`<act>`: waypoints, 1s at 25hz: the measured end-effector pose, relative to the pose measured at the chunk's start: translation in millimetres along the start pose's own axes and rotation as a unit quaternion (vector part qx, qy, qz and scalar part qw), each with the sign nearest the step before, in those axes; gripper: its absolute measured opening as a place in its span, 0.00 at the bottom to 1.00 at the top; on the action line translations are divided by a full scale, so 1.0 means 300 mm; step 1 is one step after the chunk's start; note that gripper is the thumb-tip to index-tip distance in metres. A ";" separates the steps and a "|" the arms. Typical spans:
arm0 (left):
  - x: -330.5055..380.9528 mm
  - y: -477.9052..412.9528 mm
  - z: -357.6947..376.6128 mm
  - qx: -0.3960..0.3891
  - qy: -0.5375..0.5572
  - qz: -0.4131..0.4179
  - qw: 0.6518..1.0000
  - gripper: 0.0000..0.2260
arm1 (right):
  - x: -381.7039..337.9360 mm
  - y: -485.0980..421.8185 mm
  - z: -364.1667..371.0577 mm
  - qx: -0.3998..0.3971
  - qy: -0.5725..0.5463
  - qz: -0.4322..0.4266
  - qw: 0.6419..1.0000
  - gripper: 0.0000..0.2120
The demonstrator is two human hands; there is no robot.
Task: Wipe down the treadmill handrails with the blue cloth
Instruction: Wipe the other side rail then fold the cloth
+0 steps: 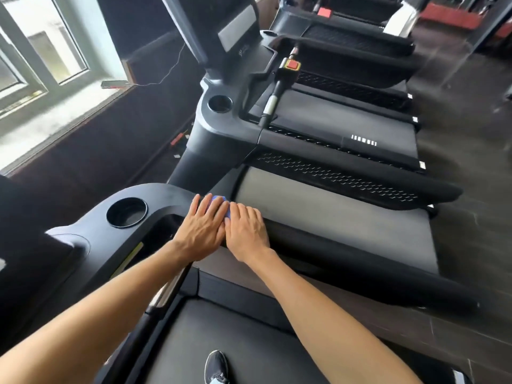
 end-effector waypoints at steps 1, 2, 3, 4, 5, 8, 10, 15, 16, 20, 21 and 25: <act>0.038 -0.008 0.006 -0.002 -0.006 0.011 1.000 0.20 | 0.030 0.020 -0.013 0.009 -0.002 -0.001 1.000 0.24; 0.087 -0.021 0.007 -0.002 -0.008 0.024 1.000 0.19 | 0.070 0.049 -0.030 0.021 -0.001 0.001 1.000 0.23; 0.133 -0.035 0.005 -0.001 -0.004 0.033 0.999 0.19 | 0.108 0.077 -0.046 0.028 0.001 0.002 1.000 0.22; 0.191 -0.055 0.003 -0.001 0.005 0.043 0.999 0.18 | 0.156 0.113 -0.066 0.035 0.002 0.007 0.999 0.21; 0.255 -0.078 0.006 -0.002 0.019 0.056 0.998 0.18 | 0.212 0.152 -0.089 0.042 0.004 0.016 0.999 0.21; 0.503 -0.151 0.021 -0.006 0.051 0.112 0.992 0.18 | 0.421 0.291 -0.174 0.056 0.020 0.053 0.997 0.21; 0.665 -0.194 0.032 0.004 0.067 0.134 0.989 0.17 | 0.555 0.383 -0.227 0.062 0.029 0.069 0.995 0.22; 1.152 -0.302 0.076 -0.012 0.093 0.210 0.973 0.20 | 0.958 0.653 -0.356 0.059 0.065 0.122 0.989 0.23; 1.236 -0.324 0.081 -0.015 0.090 0.225 0.970 0.20 | 1.027 0.697 -0.380 0.056 0.070 0.132 0.987 0.23; 1.521 -0.388 0.096 -0.018 0.077 0.264 0.961 0.18 | 1.251 0.840 -0.466 0.055 0.071 0.160 0.983 0.25; 1.560 -0.398 0.101 -0.020 0.082 0.261 0.962 0.19 | 1.283 0.860 -0.480 0.063 0.068 0.168 0.981 0.25; 1.612 -0.420 0.115 -0.022 0.094 0.224 0.970 0.20 | 1.312 0.899 -0.510 0.103 0.038 0.186 0.976 0.23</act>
Point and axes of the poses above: each hand's wrist, its own y-axis away from the middle knuckle, its own z-axis out of the palm, x = y × z, the point moved 4 cm from there along -y, towards the middle knuckle, and after that the axes turned 9 degrees about x, right-handed, at the moved point
